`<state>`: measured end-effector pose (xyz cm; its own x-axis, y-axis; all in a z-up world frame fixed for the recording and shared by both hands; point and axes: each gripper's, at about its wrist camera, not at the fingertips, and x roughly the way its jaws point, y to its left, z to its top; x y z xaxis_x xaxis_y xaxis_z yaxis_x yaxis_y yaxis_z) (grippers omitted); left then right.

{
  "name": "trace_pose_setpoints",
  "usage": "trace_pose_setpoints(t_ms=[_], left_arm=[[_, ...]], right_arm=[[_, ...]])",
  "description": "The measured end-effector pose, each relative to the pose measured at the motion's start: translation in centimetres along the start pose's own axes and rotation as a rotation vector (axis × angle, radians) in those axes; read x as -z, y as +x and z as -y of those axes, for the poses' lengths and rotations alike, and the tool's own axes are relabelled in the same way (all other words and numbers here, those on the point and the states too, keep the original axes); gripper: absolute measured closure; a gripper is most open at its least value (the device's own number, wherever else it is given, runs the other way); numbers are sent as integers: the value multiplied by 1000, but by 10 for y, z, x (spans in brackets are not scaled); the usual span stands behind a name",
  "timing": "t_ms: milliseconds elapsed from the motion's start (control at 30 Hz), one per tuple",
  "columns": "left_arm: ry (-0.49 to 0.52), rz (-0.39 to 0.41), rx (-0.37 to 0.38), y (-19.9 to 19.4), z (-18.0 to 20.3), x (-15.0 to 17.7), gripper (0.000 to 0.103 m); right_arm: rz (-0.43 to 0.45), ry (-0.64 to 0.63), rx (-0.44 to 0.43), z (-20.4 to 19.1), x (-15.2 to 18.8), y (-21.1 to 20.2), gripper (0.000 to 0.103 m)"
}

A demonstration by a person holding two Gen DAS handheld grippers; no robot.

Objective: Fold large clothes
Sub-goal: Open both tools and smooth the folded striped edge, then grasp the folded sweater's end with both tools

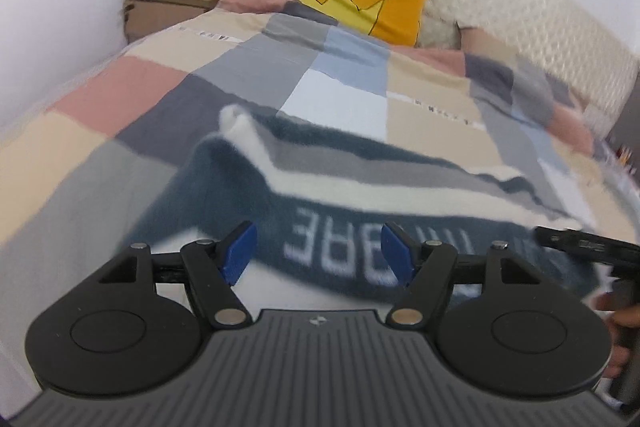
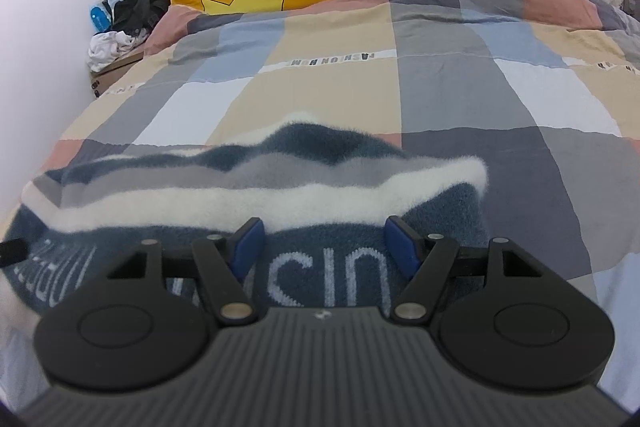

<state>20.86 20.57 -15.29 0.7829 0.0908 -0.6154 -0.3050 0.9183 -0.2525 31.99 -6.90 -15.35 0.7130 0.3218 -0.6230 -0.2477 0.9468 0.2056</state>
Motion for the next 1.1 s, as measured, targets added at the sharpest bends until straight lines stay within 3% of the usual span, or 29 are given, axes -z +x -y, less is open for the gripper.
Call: trace_pose_setpoints(t_ms=[200,267,400,500,633,800,900,967,1100], left_arm=[[-106,-83,14,-10,-6,34,25],[-149,-115,21,-4,-10,38,18],[-356,-195,74,15,-36,45,17],[-432,-193,73,26,-51,51,16],[-595,-213,140,44,-67,58,16],[-685,-191,175,53,-75,63,16],[-721,-176,182,56,-76,64,20],[-731,-168,207,57,-76,66,37],[-736,-158,225,56,-75,65,50]], right_arm=[[0,3,8,-2,1,-2,34],[1,5,10,-2,1,-2,34],[2,10,7,-1,2,-3,34],[2,15,7,-1,2,-3,34],[7,13,17,-3,2,-2,34],[12,26,9,-1,2,-4,34],[15,30,5,-1,2,-7,34],[21,27,4,-2,2,-9,34],[37,71,-17,0,0,-22,33]])
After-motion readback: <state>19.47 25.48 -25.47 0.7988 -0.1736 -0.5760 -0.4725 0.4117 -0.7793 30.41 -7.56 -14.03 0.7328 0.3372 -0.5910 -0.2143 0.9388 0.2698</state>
